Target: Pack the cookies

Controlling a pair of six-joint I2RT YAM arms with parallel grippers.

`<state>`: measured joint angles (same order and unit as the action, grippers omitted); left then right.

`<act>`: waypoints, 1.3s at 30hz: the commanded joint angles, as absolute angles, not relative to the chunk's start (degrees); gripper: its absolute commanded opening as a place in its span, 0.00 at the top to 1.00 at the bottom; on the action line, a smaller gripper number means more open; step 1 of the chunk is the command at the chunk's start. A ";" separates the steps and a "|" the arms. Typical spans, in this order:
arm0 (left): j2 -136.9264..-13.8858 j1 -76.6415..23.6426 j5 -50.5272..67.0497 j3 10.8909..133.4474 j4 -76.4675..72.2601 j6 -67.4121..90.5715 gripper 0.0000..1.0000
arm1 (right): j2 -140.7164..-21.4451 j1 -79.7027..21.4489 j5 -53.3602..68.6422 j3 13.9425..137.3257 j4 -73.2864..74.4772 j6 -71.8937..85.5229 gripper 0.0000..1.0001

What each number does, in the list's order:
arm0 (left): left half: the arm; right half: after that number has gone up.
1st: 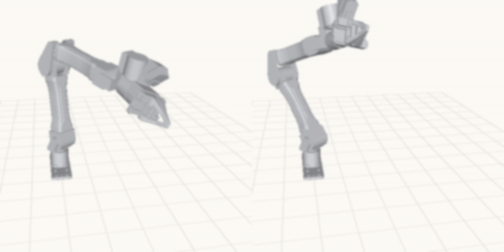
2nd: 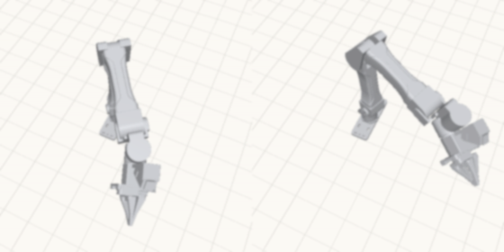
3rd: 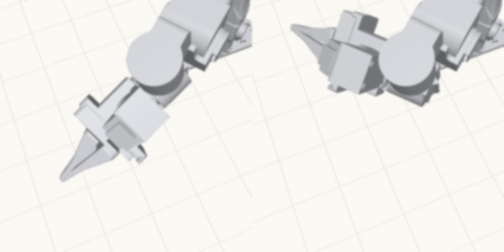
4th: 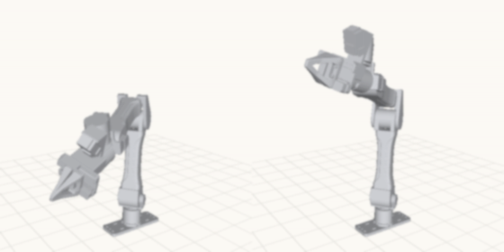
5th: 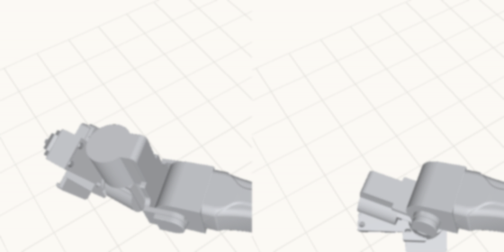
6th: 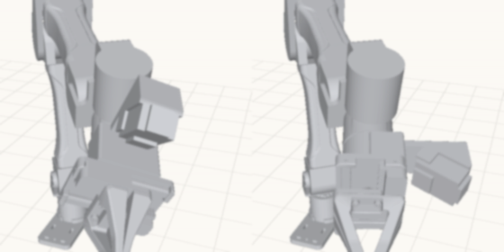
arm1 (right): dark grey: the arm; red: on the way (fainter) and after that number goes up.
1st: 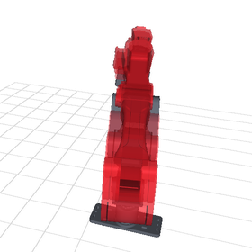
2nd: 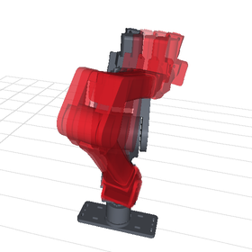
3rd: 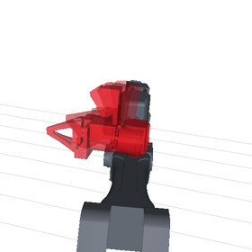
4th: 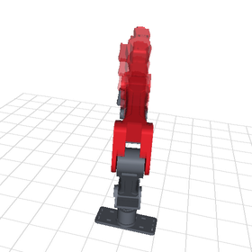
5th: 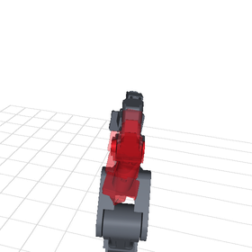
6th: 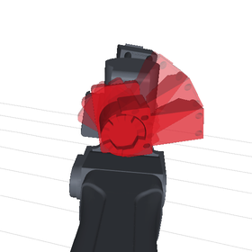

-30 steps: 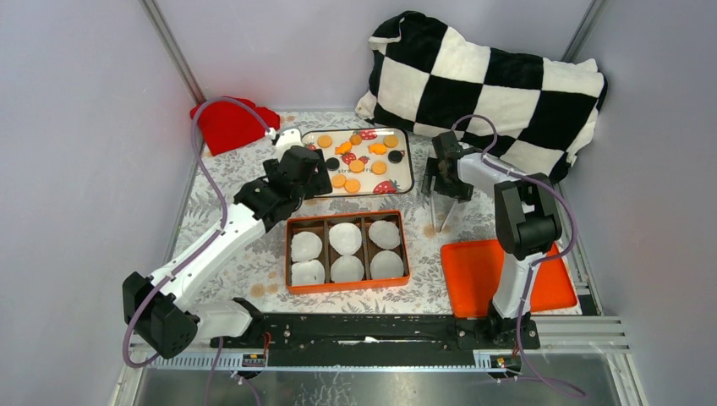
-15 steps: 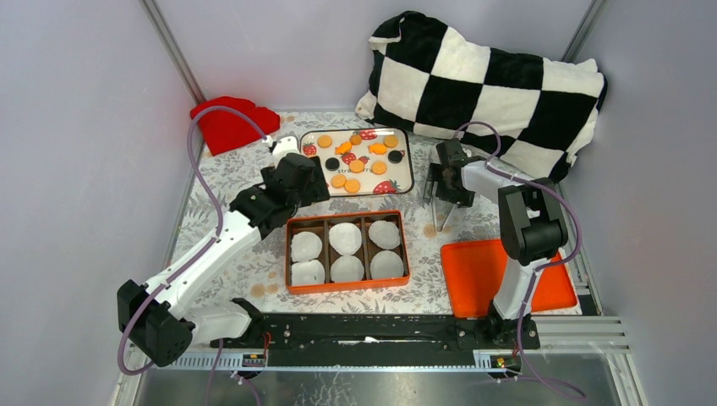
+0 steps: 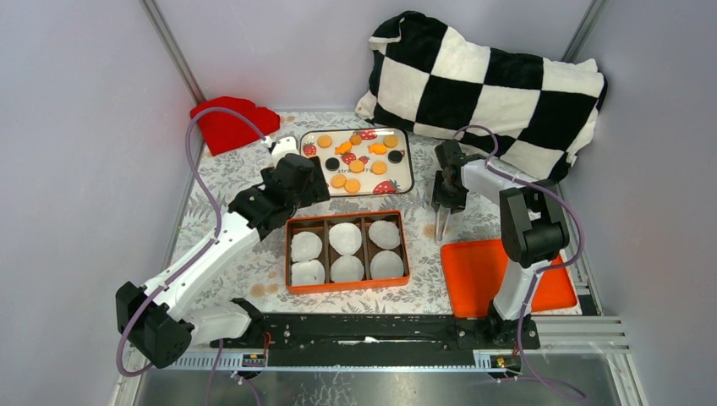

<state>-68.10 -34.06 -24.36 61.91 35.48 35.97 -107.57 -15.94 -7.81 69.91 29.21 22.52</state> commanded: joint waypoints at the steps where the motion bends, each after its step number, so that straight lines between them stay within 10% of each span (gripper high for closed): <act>1: -67.85 -34.10 -22.89 61.66 32.84 36.73 0.09 | -99.46 -18.20 -7.52 74.49 37.59 20.73 0.51; 11: -67.60 -34.10 -20.44 62.75 31.75 36.20 0.09 | -94.00 -22.93 -12.17 86.40 50.46 18.64 0.37; 25: -63.60 -34.10 -23.59 60.93 32.24 36.62 0.08 | -89.52 -30.74 -12.19 88.79 49.37 18.41 0.54; 39: -63.78 -34.10 -29.87 61.19 34.78 37.19 0.08 | -101.03 -35.78 -7.42 90.55 42.97 16.36 0.45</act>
<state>-64.16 -34.06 -27.35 61.89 34.33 36.58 -96.86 -35.24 -8.88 88.88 46.63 17.89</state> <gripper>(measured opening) 0.921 0.554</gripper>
